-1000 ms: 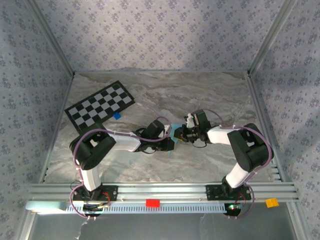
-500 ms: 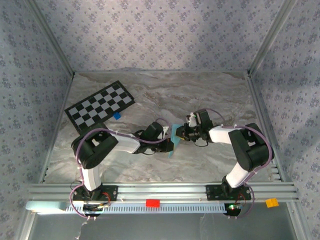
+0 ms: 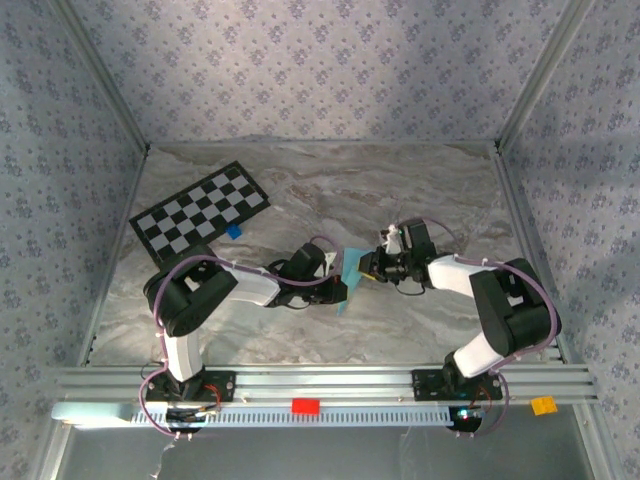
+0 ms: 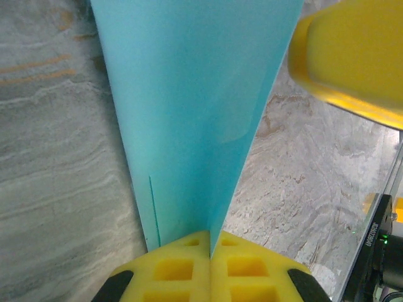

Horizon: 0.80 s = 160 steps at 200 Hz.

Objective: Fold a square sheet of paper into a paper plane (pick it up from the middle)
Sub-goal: Fold the wing for the fifth time at the center of the table.

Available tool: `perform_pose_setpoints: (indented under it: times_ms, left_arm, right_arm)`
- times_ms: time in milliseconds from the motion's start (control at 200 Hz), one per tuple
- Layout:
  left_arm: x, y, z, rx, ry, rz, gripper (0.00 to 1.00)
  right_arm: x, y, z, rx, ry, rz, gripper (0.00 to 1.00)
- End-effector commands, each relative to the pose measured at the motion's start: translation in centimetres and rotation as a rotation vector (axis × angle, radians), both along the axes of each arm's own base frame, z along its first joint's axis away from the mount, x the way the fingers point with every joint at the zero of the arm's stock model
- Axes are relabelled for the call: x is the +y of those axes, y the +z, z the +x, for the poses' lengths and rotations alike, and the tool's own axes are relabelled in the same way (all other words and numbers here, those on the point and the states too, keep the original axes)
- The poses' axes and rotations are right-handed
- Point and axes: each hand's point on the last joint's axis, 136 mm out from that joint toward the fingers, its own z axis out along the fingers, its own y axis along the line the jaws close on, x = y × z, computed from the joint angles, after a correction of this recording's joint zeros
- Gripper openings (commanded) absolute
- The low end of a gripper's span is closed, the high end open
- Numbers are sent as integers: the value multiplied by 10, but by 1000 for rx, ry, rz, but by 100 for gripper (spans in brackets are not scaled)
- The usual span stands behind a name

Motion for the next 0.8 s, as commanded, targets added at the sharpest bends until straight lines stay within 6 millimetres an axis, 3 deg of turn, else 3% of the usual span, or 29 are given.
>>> perform_pose_setpoints:
  times_ms: [0, 520, 795]
  left_arm:
    - [18, -38, -14, 73, 15, 103, 1]
    - [25, -43, -13, 87, 64, 117, 0]
    - [28, -45, -15, 102, 94, 92, 0]
  right_arm:
    - [9, 3, -5, -17, 68, 32, 13]
    - [16, -7, 10, 1, 70, 34, 12]
    - [15, -9, 9, 15, 87, 45, 12]
